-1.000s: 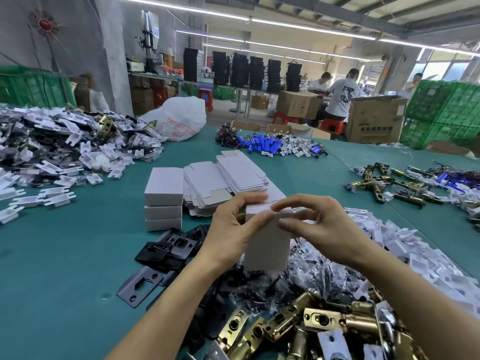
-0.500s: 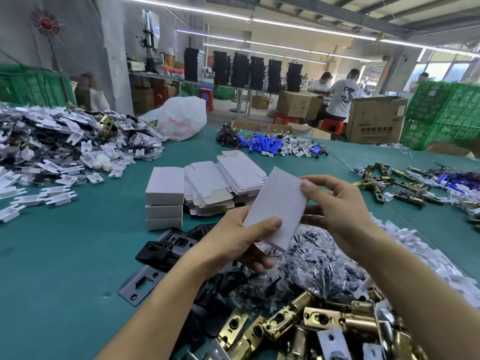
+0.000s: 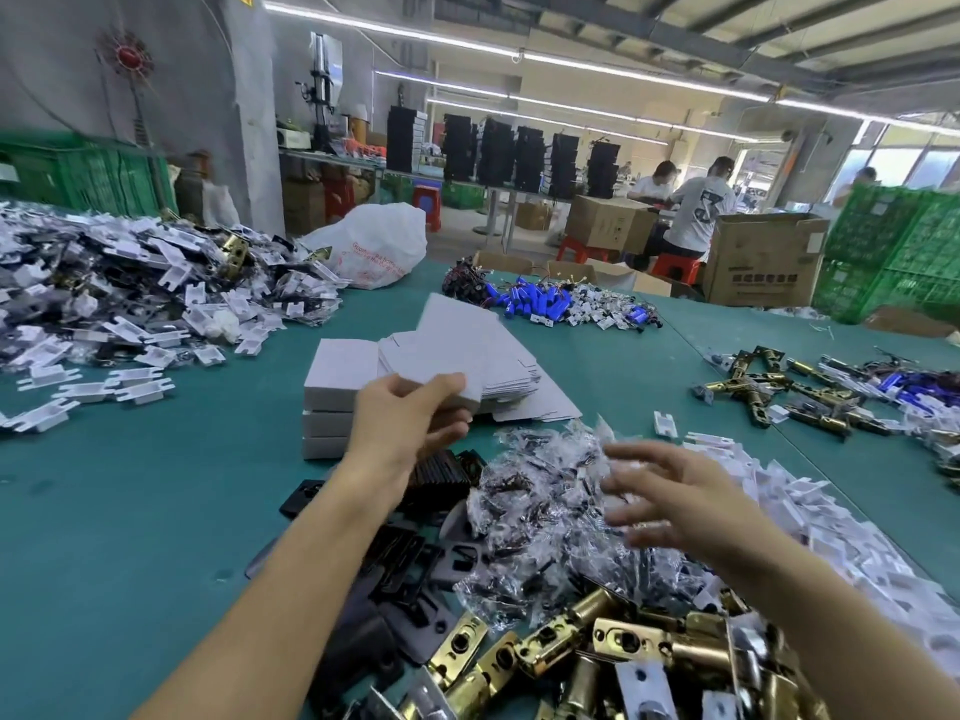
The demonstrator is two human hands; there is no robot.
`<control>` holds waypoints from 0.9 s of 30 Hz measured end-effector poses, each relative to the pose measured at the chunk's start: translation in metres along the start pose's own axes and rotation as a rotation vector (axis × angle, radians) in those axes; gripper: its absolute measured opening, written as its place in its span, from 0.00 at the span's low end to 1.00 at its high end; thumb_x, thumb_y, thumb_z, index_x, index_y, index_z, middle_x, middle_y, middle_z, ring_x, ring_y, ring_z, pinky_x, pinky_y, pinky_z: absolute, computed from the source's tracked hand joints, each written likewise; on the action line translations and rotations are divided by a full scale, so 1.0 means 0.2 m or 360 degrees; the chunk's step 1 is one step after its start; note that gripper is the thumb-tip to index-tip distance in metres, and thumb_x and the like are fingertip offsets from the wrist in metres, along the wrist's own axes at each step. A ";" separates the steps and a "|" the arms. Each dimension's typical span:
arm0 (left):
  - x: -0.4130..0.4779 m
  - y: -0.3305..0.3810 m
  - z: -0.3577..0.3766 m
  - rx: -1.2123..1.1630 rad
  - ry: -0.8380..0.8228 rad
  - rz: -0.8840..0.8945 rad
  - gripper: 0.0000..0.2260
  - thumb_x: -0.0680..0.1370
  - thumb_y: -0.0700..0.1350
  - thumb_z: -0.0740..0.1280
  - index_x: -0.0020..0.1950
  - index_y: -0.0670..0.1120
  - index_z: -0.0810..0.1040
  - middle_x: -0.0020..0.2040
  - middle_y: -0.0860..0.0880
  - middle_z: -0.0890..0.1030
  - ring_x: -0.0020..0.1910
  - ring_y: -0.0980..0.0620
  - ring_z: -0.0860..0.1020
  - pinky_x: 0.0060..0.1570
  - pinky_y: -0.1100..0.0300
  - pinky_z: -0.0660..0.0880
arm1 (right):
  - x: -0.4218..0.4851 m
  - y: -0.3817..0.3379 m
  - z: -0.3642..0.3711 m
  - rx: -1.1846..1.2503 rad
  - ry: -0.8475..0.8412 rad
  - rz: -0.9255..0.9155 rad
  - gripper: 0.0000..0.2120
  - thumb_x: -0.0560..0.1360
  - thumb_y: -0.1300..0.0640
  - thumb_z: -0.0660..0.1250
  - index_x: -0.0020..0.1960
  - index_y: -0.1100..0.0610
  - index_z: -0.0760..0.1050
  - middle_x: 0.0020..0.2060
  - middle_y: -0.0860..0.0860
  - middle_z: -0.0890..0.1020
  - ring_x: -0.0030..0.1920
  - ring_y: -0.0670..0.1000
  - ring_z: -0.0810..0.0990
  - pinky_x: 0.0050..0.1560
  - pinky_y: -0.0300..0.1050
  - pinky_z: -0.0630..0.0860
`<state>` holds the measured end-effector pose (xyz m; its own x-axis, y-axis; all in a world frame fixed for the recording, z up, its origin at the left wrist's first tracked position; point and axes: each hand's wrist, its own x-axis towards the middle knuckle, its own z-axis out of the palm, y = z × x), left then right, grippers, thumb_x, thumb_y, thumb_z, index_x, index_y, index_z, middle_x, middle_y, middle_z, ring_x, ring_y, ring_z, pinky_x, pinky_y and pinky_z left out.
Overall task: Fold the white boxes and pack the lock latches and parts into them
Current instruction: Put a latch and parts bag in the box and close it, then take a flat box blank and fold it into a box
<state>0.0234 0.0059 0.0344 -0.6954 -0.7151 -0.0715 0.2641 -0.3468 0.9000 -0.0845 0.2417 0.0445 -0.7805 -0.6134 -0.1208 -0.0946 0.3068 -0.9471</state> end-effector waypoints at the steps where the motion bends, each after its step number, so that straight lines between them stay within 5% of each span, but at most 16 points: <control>1: 0.01 0.02 -0.02 -0.0018 0.0052 0.0028 0.07 0.76 0.38 0.74 0.45 0.37 0.77 0.29 0.45 0.82 0.25 0.52 0.80 0.25 0.63 0.78 | -0.02 0.03 -0.01 -0.0033 -0.0039 0.0032 0.12 0.77 0.56 0.69 0.61 0.53 0.78 0.47 0.55 0.85 0.39 0.53 0.85 0.42 0.49 0.82; 6: 0.14 0.10 -0.08 0.0093 0.0382 0.0183 0.08 0.77 0.42 0.73 0.45 0.38 0.78 0.33 0.43 0.80 0.26 0.51 0.79 0.26 0.62 0.78 | -0.04 0.09 -0.03 -0.0060 -0.0101 0.0042 0.09 0.77 0.56 0.69 0.57 0.51 0.80 0.47 0.53 0.86 0.40 0.52 0.85 0.40 0.44 0.80; 16: 0.27 0.10 -0.25 0.0348 0.0737 0.0084 0.17 0.74 0.43 0.77 0.54 0.35 0.77 0.40 0.37 0.81 0.26 0.48 0.81 0.21 0.61 0.76 | -0.07 0.11 -0.07 -0.0036 -0.0149 -0.0044 0.08 0.77 0.56 0.69 0.55 0.50 0.81 0.46 0.52 0.86 0.43 0.54 0.85 0.45 0.48 0.82; 23: 0.28 0.09 -0.22 0.0044 0.0865 0.0035 0.13 0.79 0.43 0.72 0.54 0.34 0.77 0.39 0.41 0.80 0.30 0.47 0.83 0.21 0.61 0.76 | -0.08 0.12 -0.08 -0.0068 -0.0172 -0.0083 0.08 0.78 0.55 0.69 0.56 0.49 0.80 0.47 0.50 0.86 0.44 0.54 0.86 0.45 0.46 0.82; 27: 0.28 0.09 -0.21 0.0126 0.0935 0.0072 0.22 0.77 0.45 0.75 0.61 0.40 0.67 0.45 0.39 0.80 0.26 0.49 0.80 0.23 0.59 0.77 | -0.09 0.11 -0.08 -0.0061 -0.0176 -0.0084 0.08 0.78 0.56 0.68 0.56 0.50 0.80 0.46 0.51 0.86 0.44 0.55 0.86 0.43 0.45 0.82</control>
<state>0.0182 -0.0654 0.0283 -0.1922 -0.9520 -0.2384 0.2186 -0.2784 0.9353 -0.0829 0.2715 0.0307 -0.7009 -0.7055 -0.1051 -0.1591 0.2982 -0.9412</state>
